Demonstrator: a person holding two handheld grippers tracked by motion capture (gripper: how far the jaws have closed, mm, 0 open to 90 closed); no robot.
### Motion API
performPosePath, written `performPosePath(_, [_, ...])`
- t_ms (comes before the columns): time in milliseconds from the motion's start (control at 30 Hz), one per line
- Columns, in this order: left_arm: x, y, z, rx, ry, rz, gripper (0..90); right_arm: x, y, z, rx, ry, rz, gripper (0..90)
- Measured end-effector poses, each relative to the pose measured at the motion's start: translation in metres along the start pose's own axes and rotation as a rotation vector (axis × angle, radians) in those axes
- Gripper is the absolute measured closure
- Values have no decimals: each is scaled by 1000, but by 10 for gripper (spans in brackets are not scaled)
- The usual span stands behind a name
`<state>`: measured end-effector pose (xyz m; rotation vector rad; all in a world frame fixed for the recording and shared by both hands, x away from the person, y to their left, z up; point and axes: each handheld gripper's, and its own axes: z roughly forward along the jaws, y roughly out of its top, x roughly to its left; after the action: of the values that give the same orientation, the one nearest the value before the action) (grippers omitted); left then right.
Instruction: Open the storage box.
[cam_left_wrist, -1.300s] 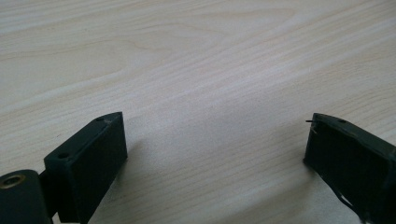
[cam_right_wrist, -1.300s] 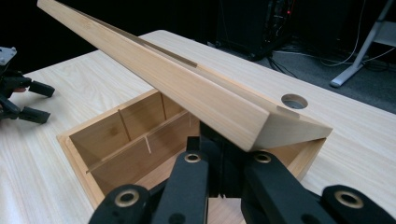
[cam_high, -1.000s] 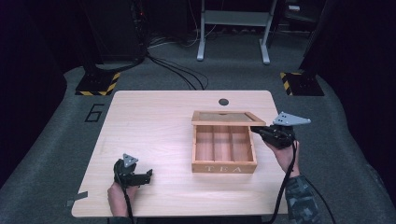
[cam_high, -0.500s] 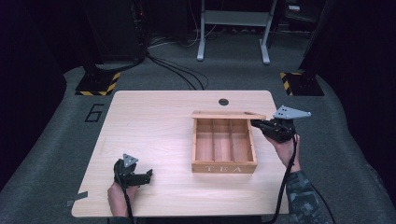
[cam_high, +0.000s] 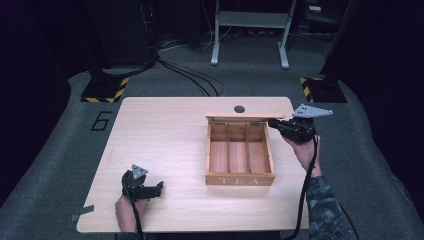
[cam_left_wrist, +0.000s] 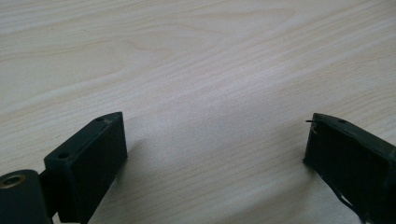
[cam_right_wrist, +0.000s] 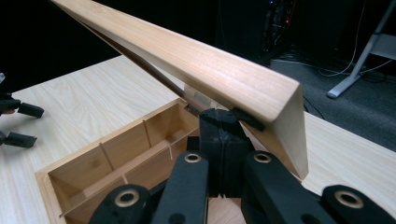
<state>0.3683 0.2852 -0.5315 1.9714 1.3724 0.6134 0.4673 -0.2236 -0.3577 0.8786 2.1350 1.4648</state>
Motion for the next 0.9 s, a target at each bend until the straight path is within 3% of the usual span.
performPosePath(900, [0,0,0,-3,1,0,56,-11,11,9,-10,10,16,900])
